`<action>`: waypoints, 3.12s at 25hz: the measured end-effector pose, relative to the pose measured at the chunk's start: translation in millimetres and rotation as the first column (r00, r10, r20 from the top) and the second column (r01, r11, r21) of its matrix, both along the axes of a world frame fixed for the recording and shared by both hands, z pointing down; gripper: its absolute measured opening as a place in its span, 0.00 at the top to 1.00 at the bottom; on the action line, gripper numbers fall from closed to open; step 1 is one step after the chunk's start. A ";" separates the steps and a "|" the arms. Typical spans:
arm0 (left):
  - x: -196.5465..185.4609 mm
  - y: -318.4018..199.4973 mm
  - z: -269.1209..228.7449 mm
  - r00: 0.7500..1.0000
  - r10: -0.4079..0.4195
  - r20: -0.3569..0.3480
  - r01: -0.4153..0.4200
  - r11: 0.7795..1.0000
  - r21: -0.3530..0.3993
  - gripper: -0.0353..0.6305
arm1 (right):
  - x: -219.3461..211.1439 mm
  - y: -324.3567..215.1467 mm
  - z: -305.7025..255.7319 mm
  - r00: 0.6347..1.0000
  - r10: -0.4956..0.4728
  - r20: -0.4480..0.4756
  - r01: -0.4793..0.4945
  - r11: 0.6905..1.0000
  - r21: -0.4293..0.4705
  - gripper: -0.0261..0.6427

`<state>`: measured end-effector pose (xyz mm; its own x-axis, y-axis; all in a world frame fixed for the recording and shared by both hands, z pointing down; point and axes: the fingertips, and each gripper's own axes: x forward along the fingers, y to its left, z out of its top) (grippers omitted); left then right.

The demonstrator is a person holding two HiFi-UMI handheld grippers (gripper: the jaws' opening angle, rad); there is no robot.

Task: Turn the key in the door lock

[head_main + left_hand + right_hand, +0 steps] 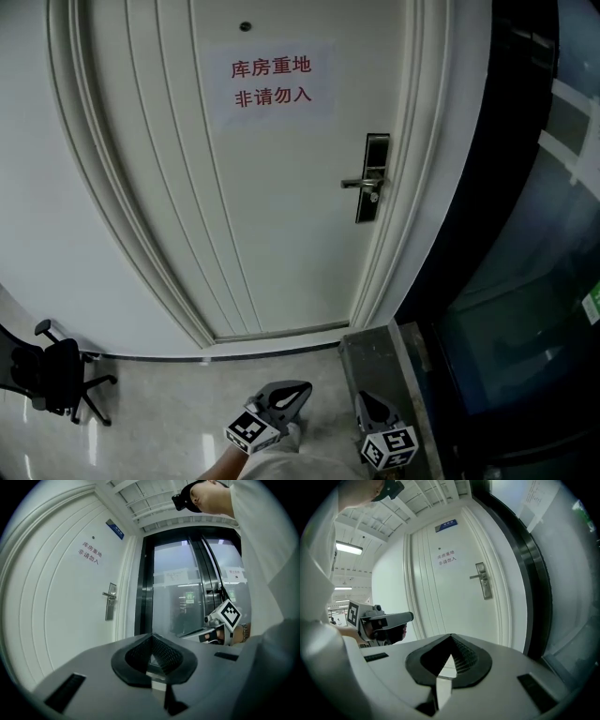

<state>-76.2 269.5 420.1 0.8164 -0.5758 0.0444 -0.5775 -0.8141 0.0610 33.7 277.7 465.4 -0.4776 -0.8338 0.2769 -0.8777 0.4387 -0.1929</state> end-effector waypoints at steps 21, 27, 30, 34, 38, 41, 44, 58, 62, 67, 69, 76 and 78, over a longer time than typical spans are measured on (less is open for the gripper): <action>-3.4 -254.9 -42.2 0.988 0.140 -0.072 -0.129 0.982 0.136 0.94 | -9.5 -222.6 -17.7 0.984 0.146 -0.103 -0.142 0.989 0.045 0.97; 12.0 -304.5 -40.2 0.995 0.092 -0.043 -0.086 0.989 0.122 0.94 | 15.0 -274.9 -14.9 0.984 0.114 -0.137 -0.107 0.992 0.061 0.97; 25.7 -322.6 -46.8 0.997 0.061 -0.036 -0.056 0.988 0.141 0.94 | 32.2 -303.1 -13.4 0.981 0.084 -0.176 -0.075 0.995 0.060 0.97; 40.8 -351.8 -58.9 1.000 0.004 -0.015 -0.002 0.992 0.128 0.94 | 49.7 -349.4 -32.8 0.964 0.027 -0.265 0.005 0.993 0.120 0.97; 53.8 -378.2 -68.3 0.998 -0.064 0.006 0.063 0.986 0.156 0.94 | 59.5 -392.9 -57.4 0.928 -0.010 -0.373 0.094 0.974 0.207 0.97; 63.4 -388.9 -71.1 0.995 -0.099 0.014 0.095 0.979 0.183 0.94 | 65.2 -419.6 -72.6 0.868 -0.007 -0.497 0.163 0.948 0.272 0.97; 73.4 -397.1 -74.6 0.994 -0.106 0.012 0.101 0.976 0.195 0.94 | 67.5 -443.3 -89.0 0.753 0.031 -0.657 0.231 0.923 0.309 0.97; 77.2 -425.1 -88.4 0.994 -0.081 0.072 0.060 0.965 0.254 0.94 | 53.2 -511.4 -116.6 0.248 0.184 -0.951 0.483 0.828 0.286 0.80; 72.1 -425.9 -83.6 0.994 -0.085 0.073 0.065 0.968 0.243 0.94 | 52.3 -524.2 -114.9 0.167 0.217 -0.962 0.508 0.817 0.272 0.80; 64.7 -430.6 -79.0 0.994 -0.102 0.049 0.089 0.973 0.213 0.94 | 46.9 -536.2 -115.6 0.169 0.218 -0.961 0.508 0.817 0.275 0.80; 62.8 -432.0 -77.9 0.993 -0.106 0.049 0.094 0.974 0.208 0.94 | 45.9 -538.4 -116.2 0.202 0.222 -0.954 0.492 0.819 0.295 0.80; 59.4 -433.6 -71.1 0.992 -0.117 0.051 0.106 0.977 0.187 0.94 | 45.0 -540.2 -122.5 0.445 0.249 -0.860 0.333 0.846 0.417 0.92; 60.6 -433.5 -71.4 0.992 -0.118 0.050 0.107 0.975 0.193 0.94 | 47.3 -541.3 -125.4 0.560 0.244 -0.792 0.245 0.864 0.439 0.93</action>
<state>-15.7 -164.0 348.6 0.7450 -0.6666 -0.0261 -0.6640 -0.7371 -0.1262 81.0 -263.6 340.0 -0.2522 -0.9590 0.1293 -0.5366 0.2498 0.8060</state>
